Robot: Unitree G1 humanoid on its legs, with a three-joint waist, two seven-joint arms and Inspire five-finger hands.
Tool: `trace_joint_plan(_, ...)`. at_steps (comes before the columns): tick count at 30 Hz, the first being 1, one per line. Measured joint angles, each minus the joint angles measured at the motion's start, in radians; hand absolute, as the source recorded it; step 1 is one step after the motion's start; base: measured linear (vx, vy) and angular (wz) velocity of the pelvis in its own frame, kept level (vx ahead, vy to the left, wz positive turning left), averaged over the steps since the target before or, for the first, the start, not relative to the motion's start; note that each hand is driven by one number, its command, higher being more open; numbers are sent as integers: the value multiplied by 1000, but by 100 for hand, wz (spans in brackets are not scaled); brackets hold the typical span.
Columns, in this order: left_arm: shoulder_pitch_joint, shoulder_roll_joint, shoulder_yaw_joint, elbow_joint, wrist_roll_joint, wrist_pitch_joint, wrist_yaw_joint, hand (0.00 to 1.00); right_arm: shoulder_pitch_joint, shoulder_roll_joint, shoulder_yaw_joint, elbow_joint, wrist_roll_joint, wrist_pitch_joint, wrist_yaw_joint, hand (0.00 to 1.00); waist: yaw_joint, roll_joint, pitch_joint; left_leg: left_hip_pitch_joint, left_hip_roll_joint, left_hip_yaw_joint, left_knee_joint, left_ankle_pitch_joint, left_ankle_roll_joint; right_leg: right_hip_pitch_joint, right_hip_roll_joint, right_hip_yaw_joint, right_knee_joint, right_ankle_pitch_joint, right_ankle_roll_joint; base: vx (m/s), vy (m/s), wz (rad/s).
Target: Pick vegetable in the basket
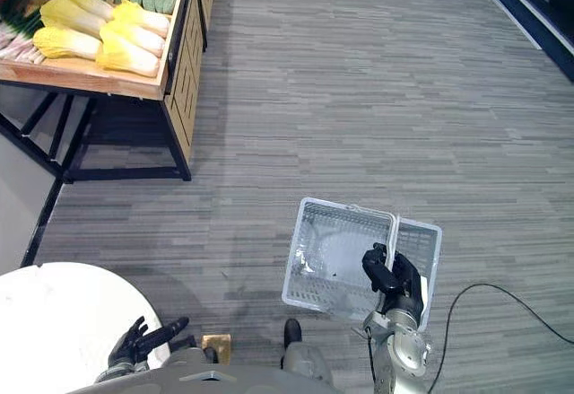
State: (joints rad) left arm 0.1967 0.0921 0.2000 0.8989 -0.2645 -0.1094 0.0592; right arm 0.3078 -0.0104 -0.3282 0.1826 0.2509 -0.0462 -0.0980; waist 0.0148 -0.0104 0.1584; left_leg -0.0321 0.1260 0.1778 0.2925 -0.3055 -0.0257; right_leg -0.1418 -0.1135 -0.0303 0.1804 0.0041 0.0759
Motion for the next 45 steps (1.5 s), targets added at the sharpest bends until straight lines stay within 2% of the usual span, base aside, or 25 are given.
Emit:
trace_joint_plan(1,-1,4,4,-11,0,0,5,100,3,4,0,0,-4,4,-1,0,-2,-3,-1,-13,22,-6,23,-8,-8,-15,-26,-23,57,-2,-2,19,50,-5)
trace_joint_plan(3,-4,27,4,-19,-1,0,5,100,9,14,1,0,-7,10,0,0,-5,-8,-1,-39,39,-22,55,-14,-20,-12,-61,-16,66,17,9,25,-72,8)
trace_joint_plan(4,-8,49,6,-29,-3,-1,6,100,9,19,6,0,-7,13,1,0,-6,-44,-6,-61,42,-26,82,-22,-38,-4,-83,15,55,52,29,24,-188,10)
trace_joint_plan(6,-22,59,15,-30,-3,0,14,100,1,9,6,0,-7,17,1,0,-1,-46,-3,-64,62,-31,91,-10,-63,3,-65,25,50,14,53,36,-202,2)
trace_joint_plan(8,-22,42,15,-42,-6,-1,18,100,-6,-16,9,-2,-7,17,3,0,4,-42,-4,-35,74,-29,58,4,-88,26,-60,-10,42,-34,87,62,-234,3)
trace_joint_plan(10,-28,28,15,-46,-10,-1,18,100,-11,-41,14,-3,-7,17,6,0,6,-47,-3,-9,79,-38,25,23,-110,55,-61,-61,41,-89,82,32,-217,26)
trace_joint_plan(14,-50,-12,13,-52,-69,-4,19,100,-10,-93,14,-4,-9,17,21,0,-20,-51,-1,-7,93,-114,-46,121,-143,89,-55,-188,77,-169,33,15,-216,70)
trace_joint_plan(17,-46,-37,10,-52,-135,-4,32,100,-9,-108,13,-5,-9,17,20,0,-20,-52,0,-5,91,-102,-46,164,-140,102,-55,-225,108,-189,14,3,-179,42)
trace_joint_plan(18,-44,-47,3,-55,-136,-5,37,100,-7,-109,6,-14,-9,17,21,0,-20,-51,1,-6,91,-68,-47,181,-136,112,-55,-239,104,-193,6,-9,-113,25)
trace_joint_plan(22,-28,-56,-10,-82,-147,-5,37,100,-10,-110,1,-42,-9,15,21,0,-21,-38,-1,-11,92,15,-67,190,-128,114,-45,-239,64,-185,7,-11,-40,5)
trace_joint_plan(25,-27,-56,-25,-82,-156,-5,30,100,-14,-106,4,-40,-9,16,21,0,-18,-27,-2,13,86,40,-119,191,-127,131,-39,-230,-3,-139,15,-9,77,-11)
trace_joint_plan(30,-29,-47,-29,-73,-114,-3,15,100,0,-72,4,-30,-10,16,20,0,-21,-27,-3,43,54,63,-162,195,-121,179,-51,-210,-121,-47,31,-2,112,-11)
trace_joint_plan(37,-28,-32,-29,-48,-81,-3,3,100,0,-52,27,3,-11,17,20,0,-16,-27,-3,60,53,82,-162,195,-120,183,-51,-184,-132,-28,31,-44,31,-9)
trace_joint_plan(41,-28,-35,-30,-36,-81,-1,2,100,-21,-52,48,19,-11,17,9,0,-14,-26,-4,58,58,101,-162,191,-112,155,-42,-147,-134,5,29,-108,27,-29)
trace_joint_plan(45,-26,-30,-26,-34,-81,-1,3,100,-20,-52,63,20,-11,17,2,0,3,-38,-8,53,48,100,-154,156,-108,123,-43,-99,-143,28,32,-137,42,-32)
